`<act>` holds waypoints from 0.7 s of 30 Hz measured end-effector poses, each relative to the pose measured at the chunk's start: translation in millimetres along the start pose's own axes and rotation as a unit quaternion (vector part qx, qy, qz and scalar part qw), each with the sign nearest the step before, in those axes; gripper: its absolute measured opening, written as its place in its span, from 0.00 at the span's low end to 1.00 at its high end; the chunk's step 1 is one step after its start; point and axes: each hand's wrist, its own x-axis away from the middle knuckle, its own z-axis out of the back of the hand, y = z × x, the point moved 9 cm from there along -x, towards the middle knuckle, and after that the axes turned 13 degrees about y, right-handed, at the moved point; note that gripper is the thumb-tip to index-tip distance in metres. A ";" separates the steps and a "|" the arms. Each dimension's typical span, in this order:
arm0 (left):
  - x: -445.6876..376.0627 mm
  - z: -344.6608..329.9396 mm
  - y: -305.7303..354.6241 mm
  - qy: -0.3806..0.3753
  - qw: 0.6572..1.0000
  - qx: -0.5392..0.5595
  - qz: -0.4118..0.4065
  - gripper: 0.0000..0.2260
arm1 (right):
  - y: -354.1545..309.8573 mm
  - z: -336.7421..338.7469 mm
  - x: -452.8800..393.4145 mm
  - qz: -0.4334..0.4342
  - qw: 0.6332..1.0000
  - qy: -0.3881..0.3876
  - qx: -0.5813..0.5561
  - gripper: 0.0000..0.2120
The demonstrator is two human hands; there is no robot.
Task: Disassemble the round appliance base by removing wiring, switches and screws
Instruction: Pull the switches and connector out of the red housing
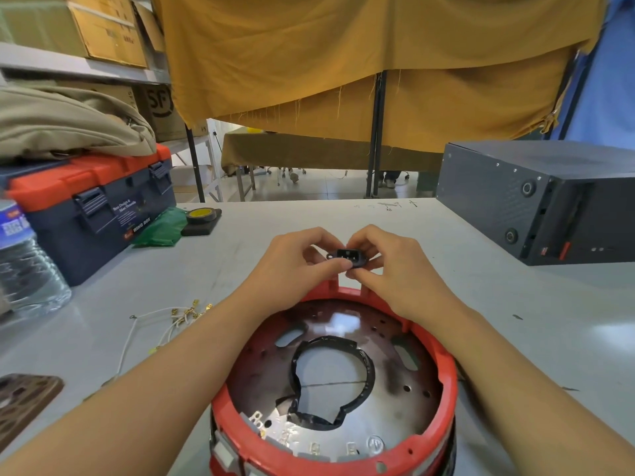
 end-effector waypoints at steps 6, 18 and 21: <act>-12.6 27.7 -18.8 0.059 0.994 0.014 0.094 0.06 | 8.4 -11.7 1.8 -0.033 0.997 -0.062 0.012 0.16; -3.1 91.6 -126.4 0.039 0.960 -0.171 0.219 0.04 | 17.0 -25.0 9.0 -0.053 0.985 -0.140 0.083 0.06; -3.6 85.2 -136.2 0.032 0.954 -0.232 0.189 0.06 | 18.3 -25.4 8.9 -0.053 0.985 -0.138 0.088 0.05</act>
